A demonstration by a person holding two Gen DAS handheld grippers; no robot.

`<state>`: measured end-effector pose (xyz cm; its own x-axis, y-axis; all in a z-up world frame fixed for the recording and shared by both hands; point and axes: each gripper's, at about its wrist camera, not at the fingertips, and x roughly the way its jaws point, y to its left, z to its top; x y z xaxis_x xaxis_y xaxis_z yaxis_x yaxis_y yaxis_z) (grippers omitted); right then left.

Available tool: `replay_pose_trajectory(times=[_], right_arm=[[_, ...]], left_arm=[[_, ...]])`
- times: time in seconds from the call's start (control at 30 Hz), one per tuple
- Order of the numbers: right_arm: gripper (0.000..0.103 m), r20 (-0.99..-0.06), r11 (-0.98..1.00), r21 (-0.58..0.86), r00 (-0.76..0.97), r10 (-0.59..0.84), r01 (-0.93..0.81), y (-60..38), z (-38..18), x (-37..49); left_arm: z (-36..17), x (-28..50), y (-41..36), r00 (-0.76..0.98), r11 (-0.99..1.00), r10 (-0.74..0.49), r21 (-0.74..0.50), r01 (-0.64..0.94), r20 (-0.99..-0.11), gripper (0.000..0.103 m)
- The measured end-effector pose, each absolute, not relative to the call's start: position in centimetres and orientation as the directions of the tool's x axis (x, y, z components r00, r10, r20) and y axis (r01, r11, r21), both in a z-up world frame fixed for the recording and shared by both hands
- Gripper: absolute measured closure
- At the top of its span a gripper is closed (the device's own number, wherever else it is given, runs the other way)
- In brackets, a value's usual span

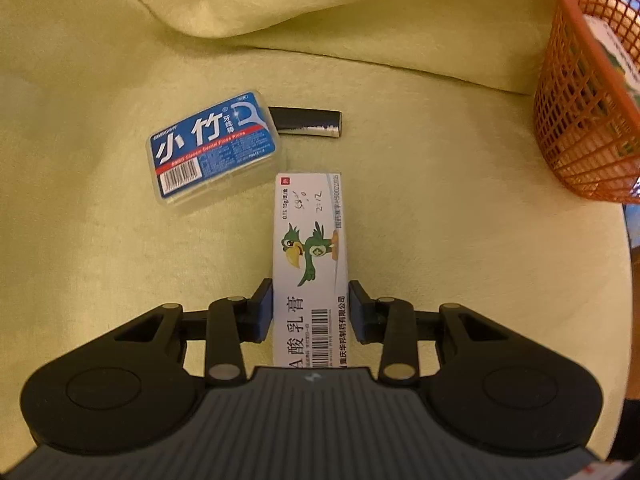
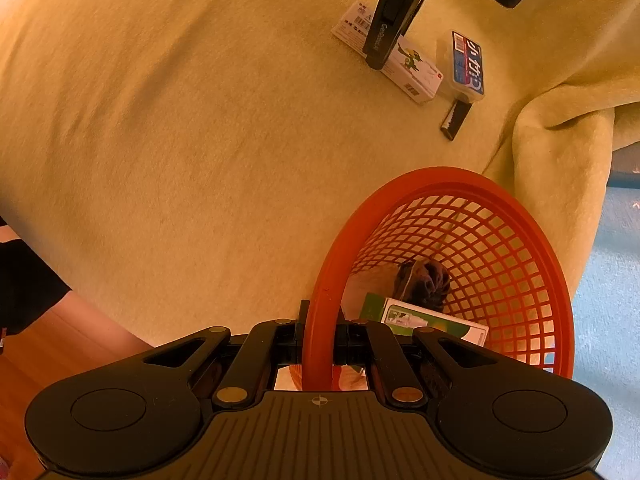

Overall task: Organize objects
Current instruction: 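Carry the white box with the left tool toward the wastebasket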

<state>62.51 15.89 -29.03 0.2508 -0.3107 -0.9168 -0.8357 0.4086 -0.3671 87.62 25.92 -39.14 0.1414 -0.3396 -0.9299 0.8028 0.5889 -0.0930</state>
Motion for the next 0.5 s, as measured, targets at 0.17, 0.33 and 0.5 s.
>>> replay_pose_trajectory(times=[0.17, 0.33, 0.5], right_arm=[[0.100, -0.916, 0.404, -0.368, 0.253, -0.311, -0.837, 15.9, -29.1, 62.4], [0.100, -0.915, 0.401, -0.370, 0.254, -0.313, -0.838, 15.9, -29.2, 62.4], [0.100, -0.913, 0.393, -0.374, 0.259, -0.315, -0.840, 15.9, -29.3, 62.3]], left_arm=[[-36.7, 86.8, 27.1, 0.125, 0.640, -0.357, -0.145, 0.755, -0.926, 0.071], [-33.6, 85.8, 28.0, 0.121, 0.677, -0.376, -0.182, 0.713, -0.919, 0.071], [-30.6, 84.7, 28.7, 0.131, 0.703, -0.395, -0.207, 0.680, -0.909, 0.071]])
